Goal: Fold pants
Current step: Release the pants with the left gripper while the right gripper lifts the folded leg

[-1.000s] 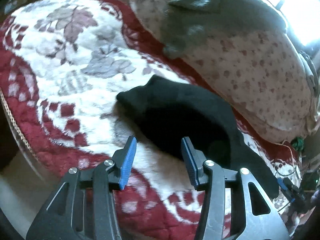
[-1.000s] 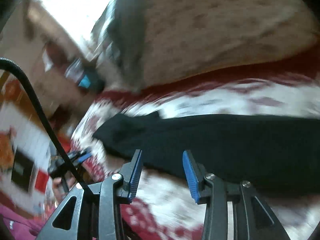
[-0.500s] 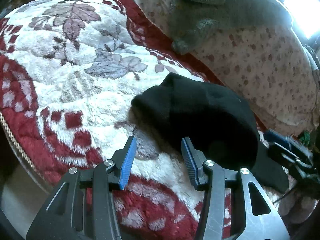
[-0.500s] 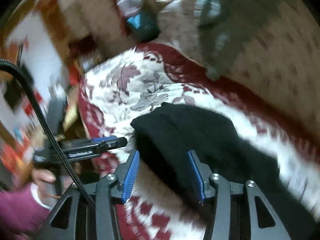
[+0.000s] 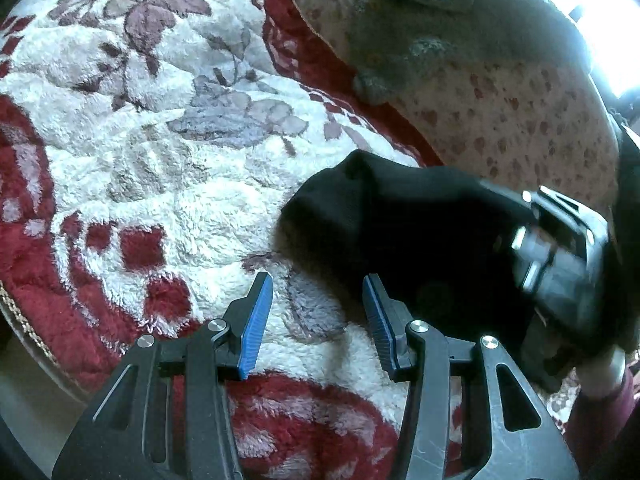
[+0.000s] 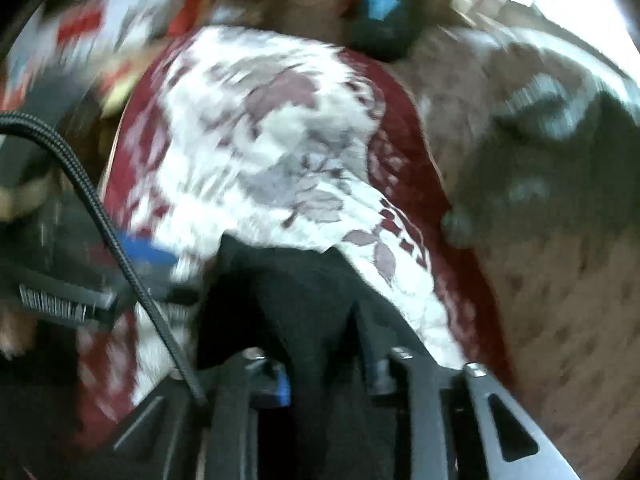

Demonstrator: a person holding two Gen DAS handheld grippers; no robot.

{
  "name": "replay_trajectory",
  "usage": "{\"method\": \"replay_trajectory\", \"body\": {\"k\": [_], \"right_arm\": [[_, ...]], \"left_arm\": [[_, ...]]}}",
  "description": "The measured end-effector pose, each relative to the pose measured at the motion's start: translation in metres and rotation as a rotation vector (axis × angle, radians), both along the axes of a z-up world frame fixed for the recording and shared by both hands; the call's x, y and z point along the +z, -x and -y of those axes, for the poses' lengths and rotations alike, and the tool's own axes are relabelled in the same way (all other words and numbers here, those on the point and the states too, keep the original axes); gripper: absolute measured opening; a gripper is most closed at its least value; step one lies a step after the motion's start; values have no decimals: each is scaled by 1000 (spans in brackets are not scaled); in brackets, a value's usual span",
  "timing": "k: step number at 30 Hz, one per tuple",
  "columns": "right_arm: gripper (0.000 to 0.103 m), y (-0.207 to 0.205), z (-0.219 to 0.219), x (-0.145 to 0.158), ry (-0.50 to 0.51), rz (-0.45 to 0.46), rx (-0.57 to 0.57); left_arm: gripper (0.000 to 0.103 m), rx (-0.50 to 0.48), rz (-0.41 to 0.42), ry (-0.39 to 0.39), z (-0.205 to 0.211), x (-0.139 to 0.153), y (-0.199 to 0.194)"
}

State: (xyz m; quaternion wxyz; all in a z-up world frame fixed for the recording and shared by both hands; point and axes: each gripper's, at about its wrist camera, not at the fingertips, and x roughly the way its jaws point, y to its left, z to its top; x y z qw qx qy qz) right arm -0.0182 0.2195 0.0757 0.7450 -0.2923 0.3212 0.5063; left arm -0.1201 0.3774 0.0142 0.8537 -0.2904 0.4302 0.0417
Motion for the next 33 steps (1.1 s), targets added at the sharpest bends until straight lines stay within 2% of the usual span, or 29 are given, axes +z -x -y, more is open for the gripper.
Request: {"method": "replay_trajectory", "body": {"k": [1,3,5,10,13,14,15,18,19,21,22,25,26,27,28,30,31,33], "right_arm": [[10,-26,12,7,-78,-109,-70],[9,-59,31,13,-199,-259,-156],[8,-92,57,21,-344,-415,-229],[8,-105,70,36,-444,-495,-242],[8,-101,61,40,-446,-496,-237],[8,-99,58,39,-446,-500,-244],[8,-98,58,38,-446,-502,-251],[8,-95,54,32,-457,-530,-263],[8,-93,53,30,-464,-543,-265],[8,-87,50,25,-485,-579,-254],[8,-81,47,22,-498,-608,-244],[8,-65,35,7,-497,-657,-223],[10,-58,29,-4,-482,-680,-223],[14,-53,23,-15,-460,-709,-221],[17,-46,13,-34,-407,-777,-221],[18,-40,-1,-62,-285,-869,-231],[18,-39,-2,-73,-258,-917,-243],[25,-44,12,-71,-346,-1009,-238]], "left_arm": [[46,-10,4,4,0,0,-1],[51,-29,12,7,1,1,-5],[52,-42,9,4,4,0,-13],[52,-68,8,-8,12,-2,-38],[52,-63,15,6,17,-5,-54],[48,-62,13,2,19,-6,-57],[34,-54,2,-7,20,-7,-59],[18,-53,31,-5,19,2,-46],[17,-39,39,-5,18,6,-42],[17,-24,70,45,11,14,-29],[17,-8,67,44,9,15,-25],[17,2,-9,16,9,0,-29],[20,16,-36,37,6,-8,-30],[24,39,-39,101,-1,-15,-27],[26,47,-27,138,-7,-16,-24],[30,72,-32,181,-18,-16,-13],[31,95,-31,171,-23,-14,-5],[35,154,-33,84,-30,-6,12]]}}
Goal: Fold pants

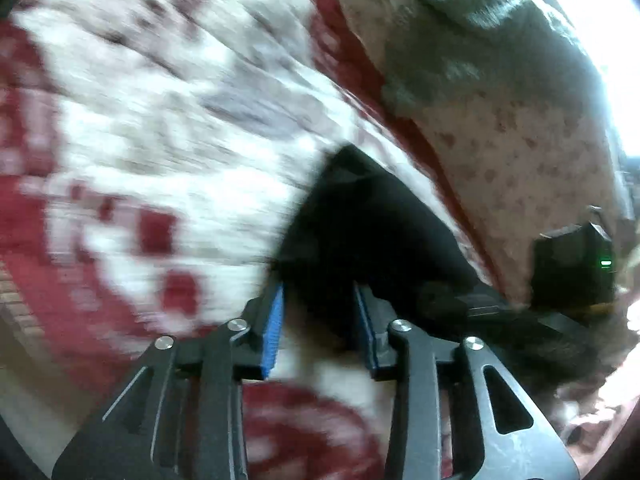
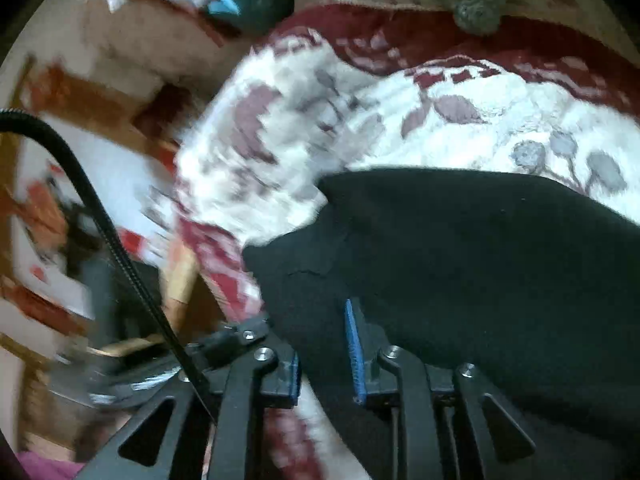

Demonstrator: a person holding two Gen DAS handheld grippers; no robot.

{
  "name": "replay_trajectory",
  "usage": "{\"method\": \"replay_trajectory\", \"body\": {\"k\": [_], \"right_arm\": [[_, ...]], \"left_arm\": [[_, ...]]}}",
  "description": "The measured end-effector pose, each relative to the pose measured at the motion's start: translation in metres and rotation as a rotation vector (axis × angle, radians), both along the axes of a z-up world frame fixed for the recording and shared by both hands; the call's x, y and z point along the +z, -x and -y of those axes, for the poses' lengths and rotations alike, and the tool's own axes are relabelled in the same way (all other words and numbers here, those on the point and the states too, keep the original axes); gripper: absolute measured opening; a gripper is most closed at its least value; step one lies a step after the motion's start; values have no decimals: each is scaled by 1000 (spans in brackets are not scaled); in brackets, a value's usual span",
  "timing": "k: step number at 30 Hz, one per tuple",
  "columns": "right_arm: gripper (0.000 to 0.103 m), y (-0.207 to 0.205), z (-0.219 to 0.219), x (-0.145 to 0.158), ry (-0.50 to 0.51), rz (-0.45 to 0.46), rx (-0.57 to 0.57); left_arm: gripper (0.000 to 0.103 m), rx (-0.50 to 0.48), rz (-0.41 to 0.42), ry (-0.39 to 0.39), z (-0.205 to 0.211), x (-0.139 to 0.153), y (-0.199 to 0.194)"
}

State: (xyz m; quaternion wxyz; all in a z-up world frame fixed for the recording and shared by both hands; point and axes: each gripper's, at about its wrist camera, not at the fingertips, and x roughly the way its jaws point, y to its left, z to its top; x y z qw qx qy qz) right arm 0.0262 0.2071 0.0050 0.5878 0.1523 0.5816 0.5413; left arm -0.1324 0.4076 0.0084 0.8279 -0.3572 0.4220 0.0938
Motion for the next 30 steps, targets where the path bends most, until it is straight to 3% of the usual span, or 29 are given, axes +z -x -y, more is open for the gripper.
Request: {"method": "replay_trajectory", "body": {"k": [2,6,9,14,18,24,30], "right_arm": [[34,-5,20,13,-97,-65,-5],[37,-3,73,47,-179,-2,-34],[38,2,125,64,-137,75,-121],[38,15,208,53,6,144,-273],[39,19,250,35,111,158,-374],[39,23,253,20,67,107,-383],[40,7,225,33,126,242,-358]], "left_arm": [[36,32,-18,-51,-5,7,10],[38,44,4,-40,-7,22,24],[52,18,43,-31,6,30,23],[53,-49,50,-45,38,35,6],[53,-129,39,-65,70,35,-12],[53,-220,21,-93,121,33,-30],[53,-224,-1,-144,147,26,-35]]}}
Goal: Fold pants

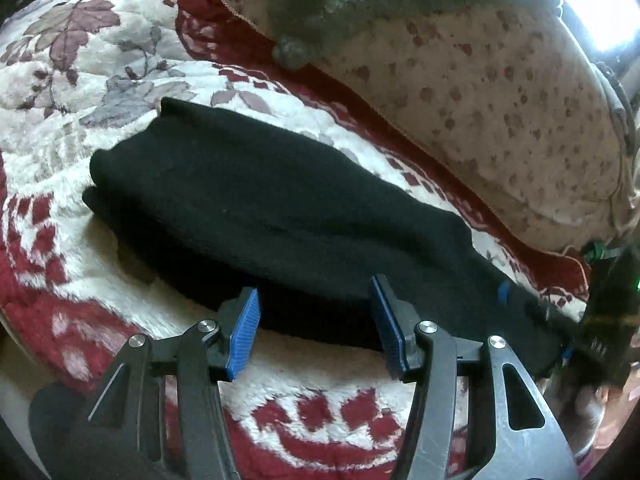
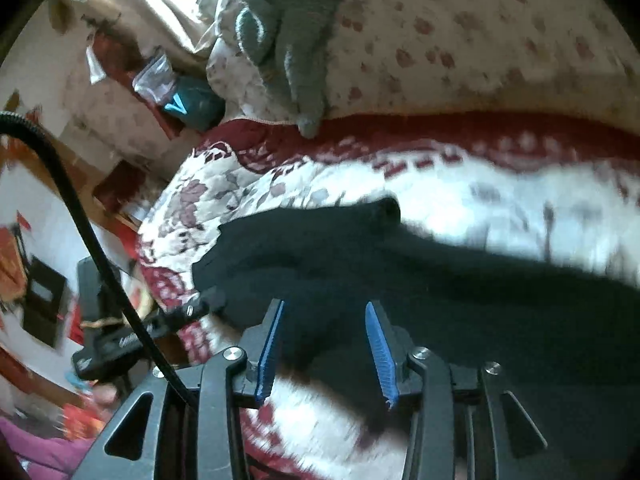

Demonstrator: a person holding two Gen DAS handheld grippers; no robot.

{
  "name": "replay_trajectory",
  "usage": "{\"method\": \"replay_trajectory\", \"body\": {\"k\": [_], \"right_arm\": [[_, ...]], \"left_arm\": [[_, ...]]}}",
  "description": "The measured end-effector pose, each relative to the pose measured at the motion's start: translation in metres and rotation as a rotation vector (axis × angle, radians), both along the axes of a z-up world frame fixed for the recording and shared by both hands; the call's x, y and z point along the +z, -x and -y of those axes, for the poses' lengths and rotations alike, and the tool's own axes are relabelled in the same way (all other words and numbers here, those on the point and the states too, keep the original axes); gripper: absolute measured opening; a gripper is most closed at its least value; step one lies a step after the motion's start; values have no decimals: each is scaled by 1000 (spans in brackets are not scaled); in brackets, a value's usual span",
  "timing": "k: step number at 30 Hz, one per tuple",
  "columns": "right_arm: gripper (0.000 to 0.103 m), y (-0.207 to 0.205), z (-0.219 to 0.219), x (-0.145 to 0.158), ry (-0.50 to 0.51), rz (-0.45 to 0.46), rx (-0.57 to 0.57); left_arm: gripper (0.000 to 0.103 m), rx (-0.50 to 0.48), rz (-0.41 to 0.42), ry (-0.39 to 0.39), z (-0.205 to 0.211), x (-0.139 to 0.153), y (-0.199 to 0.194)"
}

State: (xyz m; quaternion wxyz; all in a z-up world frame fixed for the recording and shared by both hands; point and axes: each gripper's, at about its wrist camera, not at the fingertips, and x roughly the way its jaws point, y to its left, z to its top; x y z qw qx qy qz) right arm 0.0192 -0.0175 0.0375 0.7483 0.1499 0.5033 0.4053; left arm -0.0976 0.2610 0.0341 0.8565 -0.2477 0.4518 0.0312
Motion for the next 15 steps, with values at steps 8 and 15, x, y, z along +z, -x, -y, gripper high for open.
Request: {"method": "replay_trajectory", "body": {"k": [8,15], "right_arm": [[46,-48,-34,-12,52,11,31],[24,-72,-50,-31,100,38,60]], "left_arm": [[53,36,-18,-1,7,-9,-2],[53,60,-20,0,13,-16,-6]]}}
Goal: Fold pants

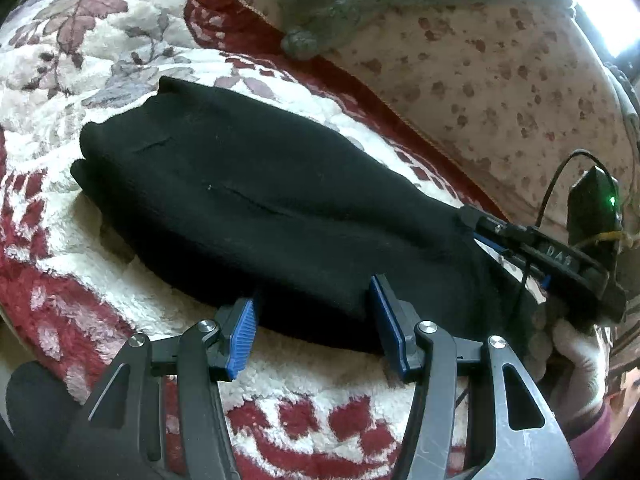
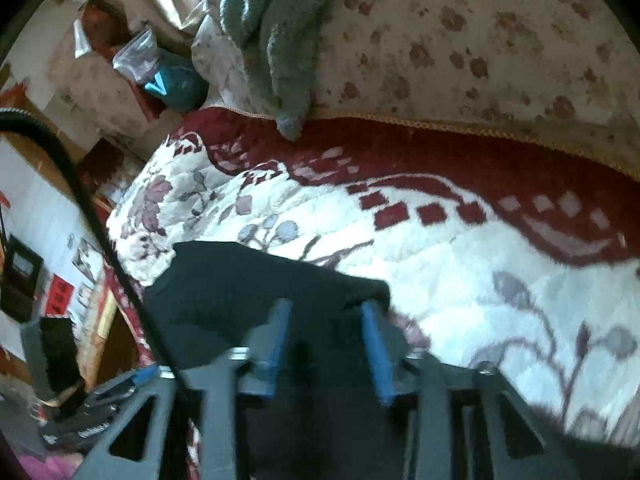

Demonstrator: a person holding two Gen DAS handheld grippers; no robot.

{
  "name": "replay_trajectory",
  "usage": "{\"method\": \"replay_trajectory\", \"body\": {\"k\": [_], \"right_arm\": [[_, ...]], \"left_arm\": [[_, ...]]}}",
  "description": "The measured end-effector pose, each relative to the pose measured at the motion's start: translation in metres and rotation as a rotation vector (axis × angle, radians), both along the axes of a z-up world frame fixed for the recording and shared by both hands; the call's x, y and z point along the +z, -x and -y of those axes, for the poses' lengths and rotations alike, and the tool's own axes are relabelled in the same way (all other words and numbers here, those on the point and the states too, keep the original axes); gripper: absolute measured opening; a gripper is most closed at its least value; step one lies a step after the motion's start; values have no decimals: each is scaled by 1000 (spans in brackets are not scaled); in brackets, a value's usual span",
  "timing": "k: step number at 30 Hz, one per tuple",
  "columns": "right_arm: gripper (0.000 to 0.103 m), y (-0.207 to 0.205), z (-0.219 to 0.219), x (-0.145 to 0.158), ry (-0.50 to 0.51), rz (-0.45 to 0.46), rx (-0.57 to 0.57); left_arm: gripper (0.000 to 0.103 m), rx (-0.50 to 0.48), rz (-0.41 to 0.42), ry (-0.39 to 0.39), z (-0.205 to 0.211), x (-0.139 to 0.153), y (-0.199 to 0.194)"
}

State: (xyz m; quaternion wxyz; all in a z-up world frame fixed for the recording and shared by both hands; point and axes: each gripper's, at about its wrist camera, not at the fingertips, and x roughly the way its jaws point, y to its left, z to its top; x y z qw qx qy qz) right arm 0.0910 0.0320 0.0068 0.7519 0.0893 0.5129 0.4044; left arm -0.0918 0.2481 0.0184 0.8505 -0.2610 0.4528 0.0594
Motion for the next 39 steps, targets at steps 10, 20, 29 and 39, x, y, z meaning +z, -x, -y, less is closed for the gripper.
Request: {"method": "replay_trajectory", "body": {"k": [10,20,29,39], "right_arm": [[12,3,3,-2,42,95,-25],[29,19,24,16,-33,90,-69],[39,72,79,52,-44,153,-122],[39,129,203,65,-15,186,-303]], "left_arm": [[38,-17,21,-139,13,-3,-3],[38,-5,20,-163,17,3,3],[38,-44,35,-218,40,23,17],[61,-286,130,-181,118,59,18]]}}
